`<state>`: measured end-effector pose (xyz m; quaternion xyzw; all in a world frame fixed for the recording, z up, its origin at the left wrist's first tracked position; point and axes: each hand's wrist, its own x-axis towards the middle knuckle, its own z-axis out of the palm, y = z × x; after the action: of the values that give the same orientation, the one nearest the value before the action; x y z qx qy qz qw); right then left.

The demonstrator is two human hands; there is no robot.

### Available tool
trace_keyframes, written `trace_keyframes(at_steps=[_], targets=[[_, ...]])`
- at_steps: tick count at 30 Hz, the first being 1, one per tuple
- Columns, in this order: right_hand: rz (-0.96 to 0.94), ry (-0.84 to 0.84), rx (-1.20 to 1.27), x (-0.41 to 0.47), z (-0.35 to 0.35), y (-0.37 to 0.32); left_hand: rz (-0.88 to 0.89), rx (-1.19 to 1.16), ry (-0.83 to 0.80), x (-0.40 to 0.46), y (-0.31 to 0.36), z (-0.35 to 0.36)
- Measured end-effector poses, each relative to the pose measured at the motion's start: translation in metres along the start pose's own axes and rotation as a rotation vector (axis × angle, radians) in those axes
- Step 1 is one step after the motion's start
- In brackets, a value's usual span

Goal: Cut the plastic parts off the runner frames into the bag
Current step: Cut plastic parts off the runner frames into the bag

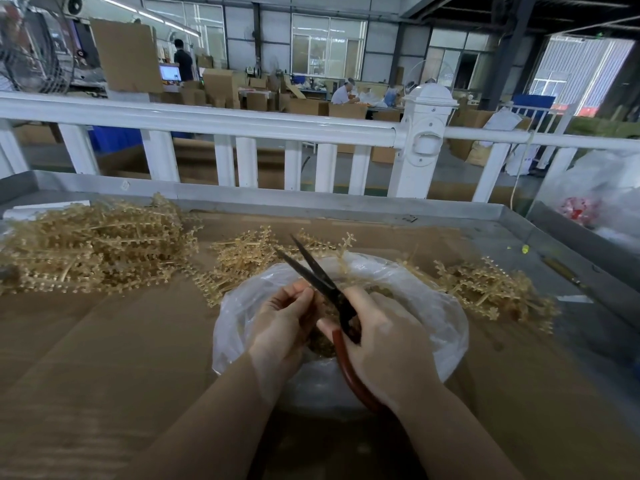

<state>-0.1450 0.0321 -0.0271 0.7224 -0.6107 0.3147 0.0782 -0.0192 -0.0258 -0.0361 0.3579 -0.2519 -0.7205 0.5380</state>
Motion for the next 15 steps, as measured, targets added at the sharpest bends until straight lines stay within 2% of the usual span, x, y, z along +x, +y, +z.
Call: trace_keyframes(at_steps=[5, 15], targets=[[0.077, -0.073, -0.032, -0.006, 0.008, 0.011, -0.036, -0.078, 0.014, 0.001, 0.001, 0.001], [0.06, -0.119, -0.046, -0.009, 0.012, 0.015, -0.037, -0.105, -0.049, -0.003, 0.004, 0.0]])
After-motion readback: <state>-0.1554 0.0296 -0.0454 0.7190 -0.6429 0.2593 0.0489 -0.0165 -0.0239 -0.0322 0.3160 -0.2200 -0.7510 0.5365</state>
